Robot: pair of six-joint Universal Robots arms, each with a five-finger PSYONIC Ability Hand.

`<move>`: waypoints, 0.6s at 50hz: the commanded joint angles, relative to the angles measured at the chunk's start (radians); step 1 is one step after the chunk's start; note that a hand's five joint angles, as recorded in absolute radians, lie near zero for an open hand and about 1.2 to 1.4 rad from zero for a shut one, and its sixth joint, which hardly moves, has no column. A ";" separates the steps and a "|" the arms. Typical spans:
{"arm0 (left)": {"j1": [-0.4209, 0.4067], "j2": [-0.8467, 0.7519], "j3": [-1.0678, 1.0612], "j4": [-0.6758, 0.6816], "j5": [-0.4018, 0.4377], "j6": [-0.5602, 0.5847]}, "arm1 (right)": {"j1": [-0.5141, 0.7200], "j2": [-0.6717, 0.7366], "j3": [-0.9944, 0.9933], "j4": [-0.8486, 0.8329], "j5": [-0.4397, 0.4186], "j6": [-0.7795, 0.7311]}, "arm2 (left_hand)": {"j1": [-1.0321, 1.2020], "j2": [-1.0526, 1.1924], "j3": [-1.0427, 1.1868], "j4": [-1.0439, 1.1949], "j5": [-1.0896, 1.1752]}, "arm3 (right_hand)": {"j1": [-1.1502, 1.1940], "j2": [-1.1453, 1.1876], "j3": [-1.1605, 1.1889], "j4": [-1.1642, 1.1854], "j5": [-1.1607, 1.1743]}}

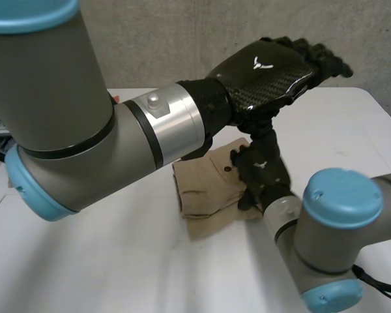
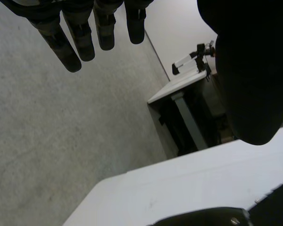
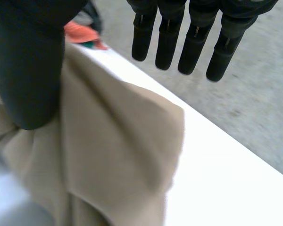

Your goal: Fold the laundry.

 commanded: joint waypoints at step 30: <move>0.032 0.031 -0.070 0.003 0.013 -0.029 | -0.175 0.134 -0.103 0.277 -0.135 0.438 | -0.010 -0.028 -0.034 -0.025 -0.048 | -0.085 -0.080 -0.084 -0.082 -0.061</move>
